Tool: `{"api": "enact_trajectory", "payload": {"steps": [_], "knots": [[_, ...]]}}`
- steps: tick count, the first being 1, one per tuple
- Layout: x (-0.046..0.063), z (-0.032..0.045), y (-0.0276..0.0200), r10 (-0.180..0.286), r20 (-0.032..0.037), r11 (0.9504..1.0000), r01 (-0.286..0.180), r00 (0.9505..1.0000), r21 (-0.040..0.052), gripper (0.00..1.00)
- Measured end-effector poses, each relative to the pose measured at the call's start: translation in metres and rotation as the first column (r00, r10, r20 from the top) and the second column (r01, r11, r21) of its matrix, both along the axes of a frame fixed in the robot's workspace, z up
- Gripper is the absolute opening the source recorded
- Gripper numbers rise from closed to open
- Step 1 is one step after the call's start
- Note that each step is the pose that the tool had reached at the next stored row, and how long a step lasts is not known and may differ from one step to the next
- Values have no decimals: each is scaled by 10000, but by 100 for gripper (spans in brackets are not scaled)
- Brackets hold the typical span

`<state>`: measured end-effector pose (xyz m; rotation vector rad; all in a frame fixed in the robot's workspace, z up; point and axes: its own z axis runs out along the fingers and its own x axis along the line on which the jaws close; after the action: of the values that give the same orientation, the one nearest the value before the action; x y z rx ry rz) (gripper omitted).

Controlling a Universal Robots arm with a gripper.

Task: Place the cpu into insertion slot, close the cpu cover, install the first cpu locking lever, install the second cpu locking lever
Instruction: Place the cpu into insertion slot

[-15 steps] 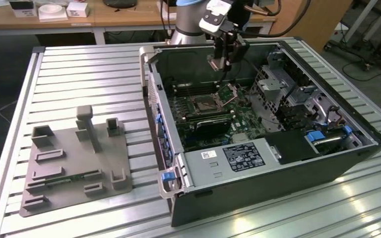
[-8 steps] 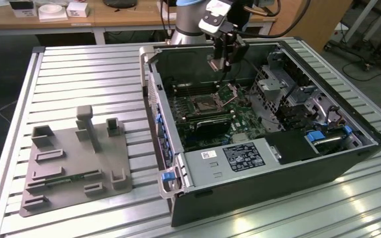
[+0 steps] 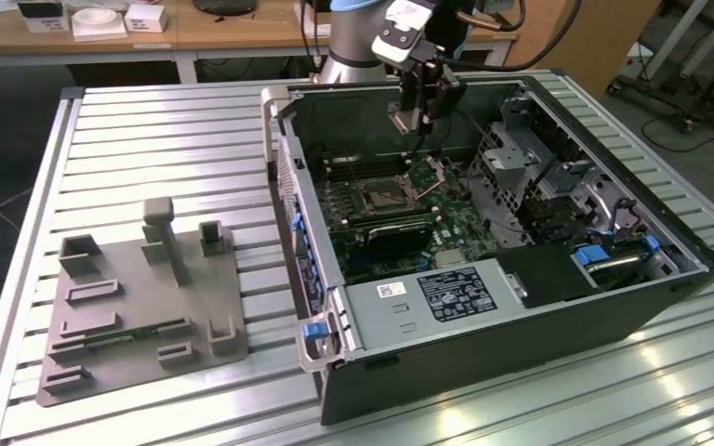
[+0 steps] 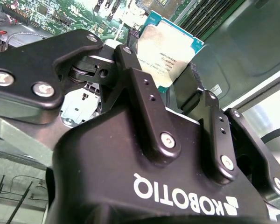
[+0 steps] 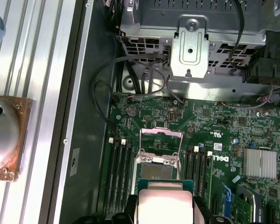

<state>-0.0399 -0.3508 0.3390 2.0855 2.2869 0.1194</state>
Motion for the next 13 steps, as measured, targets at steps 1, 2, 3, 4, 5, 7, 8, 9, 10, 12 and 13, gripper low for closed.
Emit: {"api": "enact_trajectory", "payload": {"steps": [1,2,3,4,5,7,8,9,10,12,13], "knots": [[0,-1,0,-3,0,10000,3,10000,0,54],[0,-5,0,-7,1,10000,7,10000,3,54],[0,-10,0,-14,2,10000,14,10000,3,54],[0,-18,1,-28,1,10000,28,10000,1,54],[0,-28,1,-56,1,10000,56,10000,1,54],[0,-59,3,-183,0,9998,183,9998,-1,54],[0,-76,4,-280,0,9996,280,9996,-3,54],[-1,-94,6,-382,-2,9993,382,9993,-4,54],[0,-112,8,-443,-11,9990,443,9990,-6,54],[0,-150,15,-512,-26,9987,512,9987,-5,54],[-1,-168,17,-516,-32,9987,516,9987,-6,54]]}}
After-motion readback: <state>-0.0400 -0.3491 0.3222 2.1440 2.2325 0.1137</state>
